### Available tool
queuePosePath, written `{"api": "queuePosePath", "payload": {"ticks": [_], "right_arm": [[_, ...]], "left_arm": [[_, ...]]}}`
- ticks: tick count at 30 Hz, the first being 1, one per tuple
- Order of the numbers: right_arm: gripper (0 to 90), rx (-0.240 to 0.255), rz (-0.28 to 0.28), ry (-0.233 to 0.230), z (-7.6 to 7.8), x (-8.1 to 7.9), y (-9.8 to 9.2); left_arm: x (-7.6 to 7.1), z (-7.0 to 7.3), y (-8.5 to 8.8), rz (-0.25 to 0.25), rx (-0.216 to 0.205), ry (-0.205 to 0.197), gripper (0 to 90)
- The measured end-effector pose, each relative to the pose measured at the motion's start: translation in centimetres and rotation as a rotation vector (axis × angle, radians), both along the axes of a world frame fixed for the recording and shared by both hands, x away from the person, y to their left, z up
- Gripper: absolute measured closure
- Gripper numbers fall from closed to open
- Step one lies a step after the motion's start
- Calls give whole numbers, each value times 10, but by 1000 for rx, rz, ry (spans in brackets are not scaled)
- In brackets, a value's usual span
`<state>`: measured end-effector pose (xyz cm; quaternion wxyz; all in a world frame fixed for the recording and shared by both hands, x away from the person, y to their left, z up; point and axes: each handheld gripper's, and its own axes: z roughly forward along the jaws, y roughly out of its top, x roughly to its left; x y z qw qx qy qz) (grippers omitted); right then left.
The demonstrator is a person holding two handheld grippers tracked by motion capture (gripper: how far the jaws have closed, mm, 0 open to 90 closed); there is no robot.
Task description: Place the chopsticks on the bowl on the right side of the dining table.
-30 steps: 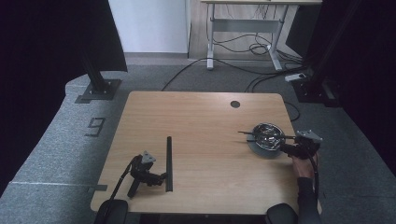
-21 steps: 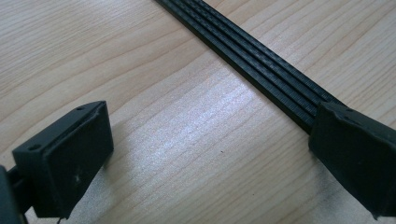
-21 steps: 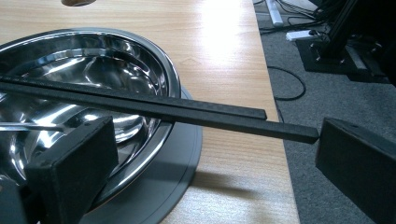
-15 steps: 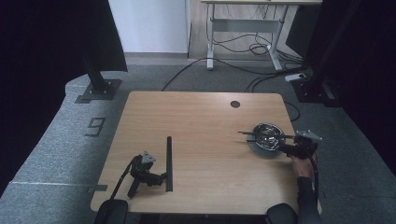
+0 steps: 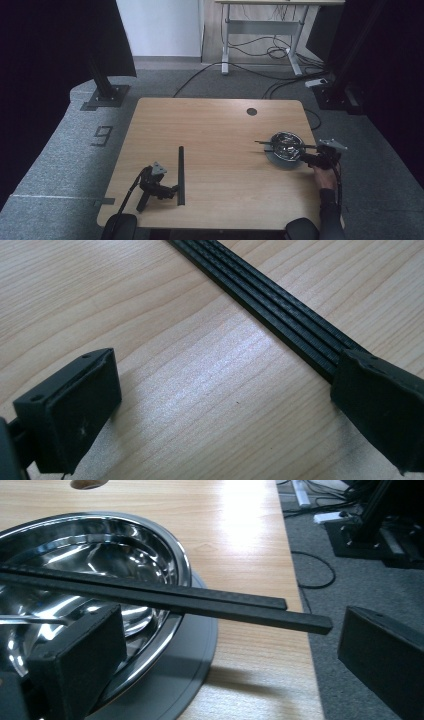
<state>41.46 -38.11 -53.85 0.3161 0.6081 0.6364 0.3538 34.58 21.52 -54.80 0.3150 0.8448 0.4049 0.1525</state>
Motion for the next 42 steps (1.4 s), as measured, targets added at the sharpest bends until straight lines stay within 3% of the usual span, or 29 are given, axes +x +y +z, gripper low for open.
{"api": "queuePosePath", "payload": {"ticks": [17,25,31,42], "right_arm": [[17,-22,45,7,-2,1,11],[18,-16,52,10,-2,1,11],[20,-50,37,7,1,-2,14],[25,-62,46,8,2,-4,17]], "left_arm": [[0,0,0,0,1,0,0],[0,0,0,0,1,0,0],[0,0,0,0,1,0,0],[0,0,0,0,1,0,0]]}}
